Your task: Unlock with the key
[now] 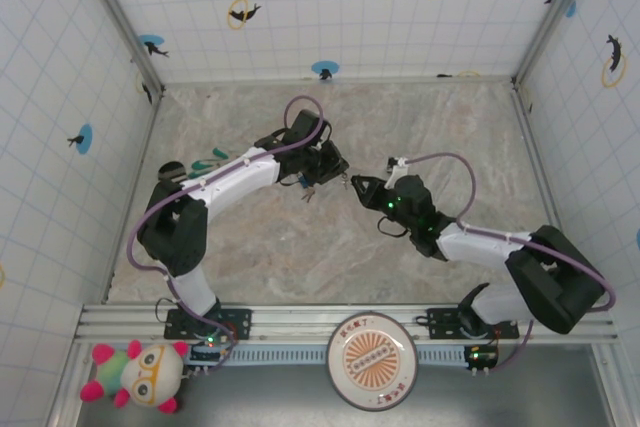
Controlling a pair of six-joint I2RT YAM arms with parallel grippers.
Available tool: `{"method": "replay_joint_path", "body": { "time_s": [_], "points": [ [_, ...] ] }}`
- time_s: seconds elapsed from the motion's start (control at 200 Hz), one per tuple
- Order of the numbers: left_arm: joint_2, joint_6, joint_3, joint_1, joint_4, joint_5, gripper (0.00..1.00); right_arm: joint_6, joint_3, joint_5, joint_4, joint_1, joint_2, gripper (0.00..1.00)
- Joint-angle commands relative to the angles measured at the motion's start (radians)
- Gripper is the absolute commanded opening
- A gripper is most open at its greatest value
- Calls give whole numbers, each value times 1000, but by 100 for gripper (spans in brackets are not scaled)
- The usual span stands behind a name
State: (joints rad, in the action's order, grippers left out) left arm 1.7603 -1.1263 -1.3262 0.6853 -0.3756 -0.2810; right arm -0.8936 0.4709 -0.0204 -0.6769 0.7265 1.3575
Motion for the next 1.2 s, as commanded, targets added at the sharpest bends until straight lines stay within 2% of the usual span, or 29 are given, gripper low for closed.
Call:
{"method": "replay_joint_path", "body": {
  "time_s": [0.0,0.08,0.165,0.385,0.626,0.811,1.051,1.151,1.191],
  "points": [
    [-42,8,11,0,9,-20,0,3,48,-3,-28,3,28,29],
    [-44,7,13,2,13,-23,0,1,62,-6,-26,4,45,30],
    [-44,5,12,3,15,-24,0,-3,71,-5,-31,4,60,27],
    [-44,3,12,2,20,-28,0,-14,93,9,-43,5,97,27],
    [-42,1,13,3,22,-29,0,-25,101,20,-61,5,122,16],
    [-45,-4,12,5,30,-36,0,-31,103,17,-88,4,140,0],
    [-48,-7,25,20,50,-47,0,-28,140,-13,-104,-6,163,0],
    [-53,-9,28,25,56,-46,0,27,198,-120,80,12,145,0],
    [-56,-9,30,25,58,-44,0,27,204,-139,101,13,141,0]
  ]
}}
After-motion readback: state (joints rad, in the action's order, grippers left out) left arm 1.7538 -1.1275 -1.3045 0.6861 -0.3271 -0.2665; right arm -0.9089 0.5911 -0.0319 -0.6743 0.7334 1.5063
